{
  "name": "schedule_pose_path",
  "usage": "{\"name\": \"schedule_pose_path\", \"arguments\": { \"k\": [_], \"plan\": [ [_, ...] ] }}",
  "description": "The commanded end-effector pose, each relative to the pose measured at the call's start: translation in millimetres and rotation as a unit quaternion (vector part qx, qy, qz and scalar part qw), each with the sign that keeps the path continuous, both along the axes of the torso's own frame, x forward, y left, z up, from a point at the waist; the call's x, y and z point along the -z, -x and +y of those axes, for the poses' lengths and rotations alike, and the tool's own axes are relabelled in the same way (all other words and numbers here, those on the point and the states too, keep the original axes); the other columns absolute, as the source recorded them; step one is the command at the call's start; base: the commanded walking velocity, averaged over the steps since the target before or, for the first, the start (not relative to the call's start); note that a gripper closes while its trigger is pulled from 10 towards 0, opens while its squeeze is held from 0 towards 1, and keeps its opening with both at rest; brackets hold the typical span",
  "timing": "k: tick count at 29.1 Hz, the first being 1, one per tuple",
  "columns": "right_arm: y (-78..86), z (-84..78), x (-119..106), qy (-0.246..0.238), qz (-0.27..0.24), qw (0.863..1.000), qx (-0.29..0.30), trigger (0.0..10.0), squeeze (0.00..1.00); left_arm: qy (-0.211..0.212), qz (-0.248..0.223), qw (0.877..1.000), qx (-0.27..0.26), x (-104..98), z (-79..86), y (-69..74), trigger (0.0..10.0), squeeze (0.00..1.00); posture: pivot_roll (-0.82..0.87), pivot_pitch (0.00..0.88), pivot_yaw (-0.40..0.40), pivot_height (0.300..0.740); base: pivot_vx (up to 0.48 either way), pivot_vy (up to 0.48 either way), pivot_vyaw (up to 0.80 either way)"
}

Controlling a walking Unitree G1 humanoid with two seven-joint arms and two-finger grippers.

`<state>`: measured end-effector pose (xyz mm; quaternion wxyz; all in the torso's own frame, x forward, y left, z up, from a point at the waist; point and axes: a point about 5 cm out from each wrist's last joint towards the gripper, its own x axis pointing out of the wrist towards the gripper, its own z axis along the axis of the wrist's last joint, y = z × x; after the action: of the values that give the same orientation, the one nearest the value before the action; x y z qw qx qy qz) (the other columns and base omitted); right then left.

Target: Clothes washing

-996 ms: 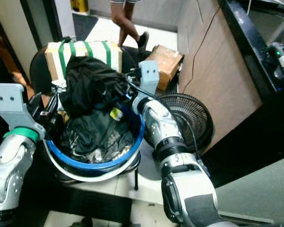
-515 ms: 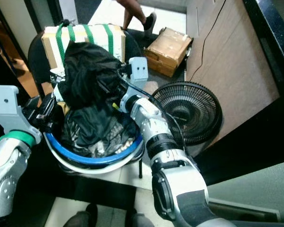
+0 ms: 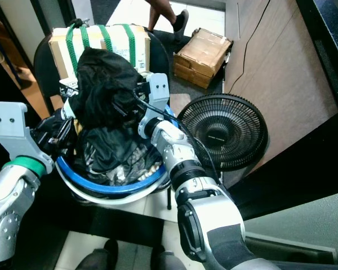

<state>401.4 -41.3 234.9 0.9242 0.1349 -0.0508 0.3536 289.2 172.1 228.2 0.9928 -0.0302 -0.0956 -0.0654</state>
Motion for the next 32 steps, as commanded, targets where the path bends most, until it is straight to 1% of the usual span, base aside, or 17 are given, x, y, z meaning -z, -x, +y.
{"name": "schedule_pose_path", "arguments": {
  "k": [1, 16, 19, 20, 21, 22, 24, 25, 26, 27, 28, 29, 31, 32],
  "plan": [
    [0.7, 0.6, 6, -0.012, 0.011, 1.000, -0.003, 0.0, 0.00, 0.004, 0.005, 1.000, 0.005, 1, -2.5, 2.5, 10.0, 0.00, 0.09, 0.329, 0.024, 0.740, 0.000, 0.000, 0.00],
    [-1.2, -3.1, 2, -0.024, 0.004, 1.000, 0.002, 0.0, 0.00, 0.007, 0.013, 1.000, -0.003, 3, -0.8, 3.5, 10.0, 0.00, 0.09, 0.330, 0.017, 0.740, 0.000, 0.000, 0.00],
    [-3.4, -7.8, -3, -0.028, -0.006, 0.999, 0.016, 0.0, 0.00, 0.007, 0.012, 1.000, -0.004, 3, -0.7, 2.6, 10.0, 0.00, 0.08, 0.319, 0.016, 0.740, 0.000, 0.000, 0.00],
    [-5.0, -11.4, -8, -0.032, -0.015, 0.999, 0.028, 0.0, 0.00, 0.007, 0.012, 1.000, -0.005, 3, -0.5, 2.1, 10.0, 0.00, 0.08, 0.319, 0.016, 0.740, 0.000, 0.000, 0.00],
    [-8.0, -19.1, -20, -0.046, -0.029, 0.997, 0.051, 0.0, 0.00, 0.006, 0.010, 1.000, -0.007, 3, -0.3, 1.0, 10.0, 0.00, 0.08, 0.303, 0.010, 0.740, 0.000, 0.000, 0.00],
    [-11.9, -32.4, -38, -0.069, -0.052, 0.993, 0.084, 0.0, 0.00, 0.006, 0.008, 1.000, -0.012, 2, 0.7, -1.0, 10.0, 0.00, 0.07, 0.284, 0.009, 0.740, 0.000, 0.000, 0.00],
    [-11.9, -32.4, -38, -0.069, -0.052, 0.993, 0.084, 0.0, 0.00, 0.006, 0.008, 1.000, -0.012, 2, 0.7, -1.0, 10.0, 0.00, 0.07, 0.284, 0.009, 0.740, 0.000, 0.000, 0.00],
    [-17.1, -73.7, -86, -0.123, -0.109, 0.972, 0.167, 0.0, 0.00, 0.007, 0.002, 1.000, -0.020, 0, 2.1, -7.9, 10.0, 0.00, 0.06, 0.240, 0.011, 0.740, 0.000, 0.000, 0.00],
    [-17.1, -73.7, -86, -0.123, -0.109, 0.972, 0.167, 0.0, 0.00, 0.007, 0.002, 1.000, -0.020, 0, 2.1, -7.9, 10.0, 0.00, 0.06, 0.240, 0.011, 0.740, 0.000, 0.000, 0.00],
    [-16.1, -93.7, -109, -0.140, -0.138, 0.959, 0.203, 0.0, 0.00, 0.007, -0.001, 1.000, -0.022, -1, 2.3, -11.6, 10.0, 0.00, 0.05, 0.216, 0.014, 0.740, 0.000, 0.000, 0.00],
    [-16.1, -93.7, -109, -0.140, -0.138, 0.959, 0.203, 0.0, 0.00, 0.007, -0.001, 1.000, -0.022, -1, 2.3, -11.6, 10.0, 0.00, 0.05, 0.216, 0.014, 0.740, 0.000, 0.000, 0.00],
    [-14.4, -105.3, -122, -0.149, -0.155, 0.951, 0.223, 0.0, 0.00, 0.006, -0.003, 1.000, -0.022, -1, 2.2, -13.8, 10.0, 0.00, 0.05, 0.216, 0.014, 0.740, 0.000, 0.000, 0.00],
    [-14.4, -105.3, -122, -0.149, -0.155, 0.951, 0.223, 0.0, 0.00, 0.006, -0.003, 1.000, -0.022, -1, 2.2, -13.8, 10.0, 0.00, 0.05, 0.216, 0.014, 0.740, 0.000, 0.000, 0.00],
    [-7.5, -127.4, -153, -0.164, -0.199, 0.931, 0.258, 0.0, 0.00, 0.005, -0.008, 1.000, -0.023, -3, 2.4, -17.7, 10.0, 0.00, 0.04, 0.174, 0.016, 0.740, 0.000, 0.000, 0.00]
  ]
}}
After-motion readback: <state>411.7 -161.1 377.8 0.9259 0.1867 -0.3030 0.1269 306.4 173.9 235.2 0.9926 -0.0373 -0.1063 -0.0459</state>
